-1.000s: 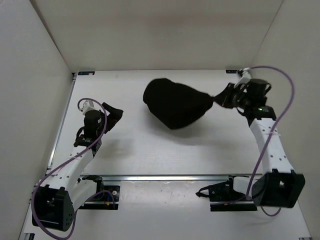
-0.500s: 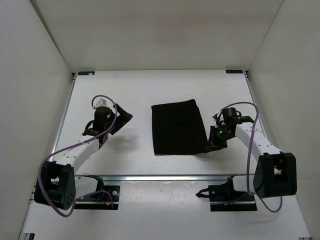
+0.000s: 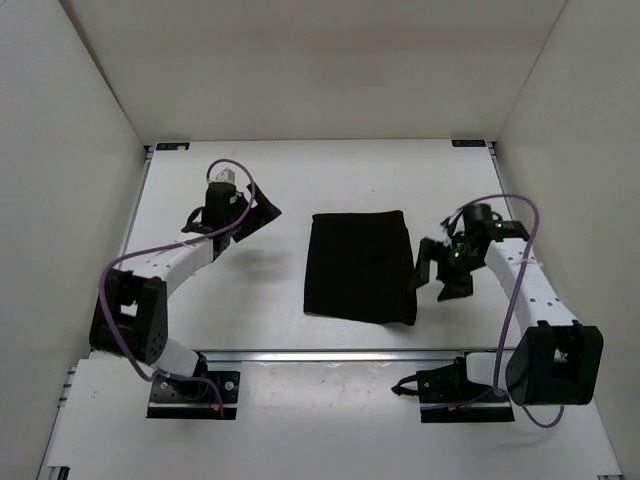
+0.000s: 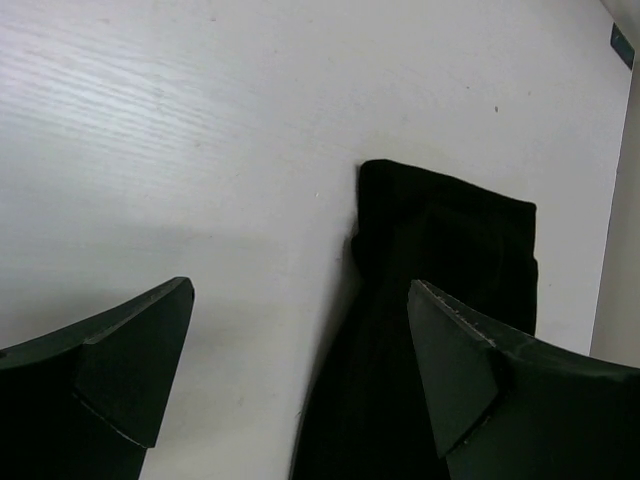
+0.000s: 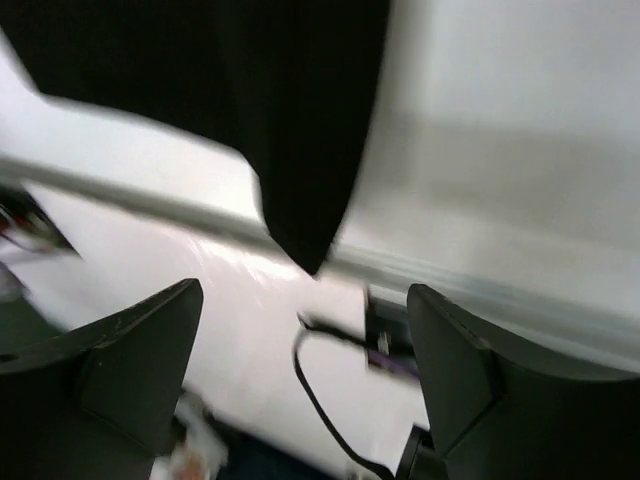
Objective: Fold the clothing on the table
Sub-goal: Flatten the skirt out
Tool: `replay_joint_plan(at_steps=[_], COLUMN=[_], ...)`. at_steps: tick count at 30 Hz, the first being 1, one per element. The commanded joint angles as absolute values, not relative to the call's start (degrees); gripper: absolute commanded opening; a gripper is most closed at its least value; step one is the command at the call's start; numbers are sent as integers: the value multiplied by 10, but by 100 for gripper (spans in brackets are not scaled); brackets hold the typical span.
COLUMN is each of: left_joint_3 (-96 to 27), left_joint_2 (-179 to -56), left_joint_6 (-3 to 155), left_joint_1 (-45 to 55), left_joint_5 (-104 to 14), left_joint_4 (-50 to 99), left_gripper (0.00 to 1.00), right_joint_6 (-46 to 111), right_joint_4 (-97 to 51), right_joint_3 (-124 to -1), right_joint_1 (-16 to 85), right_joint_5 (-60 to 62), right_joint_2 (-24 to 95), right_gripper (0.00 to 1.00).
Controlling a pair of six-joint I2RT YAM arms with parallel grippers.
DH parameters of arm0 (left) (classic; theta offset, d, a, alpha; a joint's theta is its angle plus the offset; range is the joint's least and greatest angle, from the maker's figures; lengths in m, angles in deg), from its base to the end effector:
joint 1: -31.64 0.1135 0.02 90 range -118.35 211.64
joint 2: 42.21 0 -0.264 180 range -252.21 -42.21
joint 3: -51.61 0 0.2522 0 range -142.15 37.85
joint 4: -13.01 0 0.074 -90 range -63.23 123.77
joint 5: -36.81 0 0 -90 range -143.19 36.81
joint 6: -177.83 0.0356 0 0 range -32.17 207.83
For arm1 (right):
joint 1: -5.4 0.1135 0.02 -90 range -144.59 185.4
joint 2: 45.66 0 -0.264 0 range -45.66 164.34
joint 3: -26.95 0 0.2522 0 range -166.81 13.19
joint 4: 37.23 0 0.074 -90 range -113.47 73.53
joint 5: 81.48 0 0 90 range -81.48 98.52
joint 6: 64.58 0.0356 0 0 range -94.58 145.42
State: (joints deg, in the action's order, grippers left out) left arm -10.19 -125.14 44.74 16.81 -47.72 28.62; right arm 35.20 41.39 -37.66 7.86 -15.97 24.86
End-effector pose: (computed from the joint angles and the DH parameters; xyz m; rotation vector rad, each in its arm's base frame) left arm 0.2992 -0.0827 0.2191 -0.5058 2.2338 -0.6516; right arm 0.1922 0.0230 0.2305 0.1616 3.0169 0.6673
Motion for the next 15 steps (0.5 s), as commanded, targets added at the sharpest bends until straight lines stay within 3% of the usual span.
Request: replay_joint_plan(at_steps=[1,9,15], left_joint_3=[-170,-369,-415], left_joint_2=[-1292,-1450,-1519], left_joint_6=[492,575,581], left_joint_1=[152,140,135], left_joint_5=[-438,-350,-334], left_joint_4=[305,409,376], left_gripper=[99,99,99], right_joint_6=[339,395,390], right_joint_4=[334,14,-61], right_joint_3=[-480,-551,-584], right_joint_1=[37,-6,27], right_joint_5=[-189,-236,-209], right_joint_2=[253,389,517], right_gripper=[81,79,76])
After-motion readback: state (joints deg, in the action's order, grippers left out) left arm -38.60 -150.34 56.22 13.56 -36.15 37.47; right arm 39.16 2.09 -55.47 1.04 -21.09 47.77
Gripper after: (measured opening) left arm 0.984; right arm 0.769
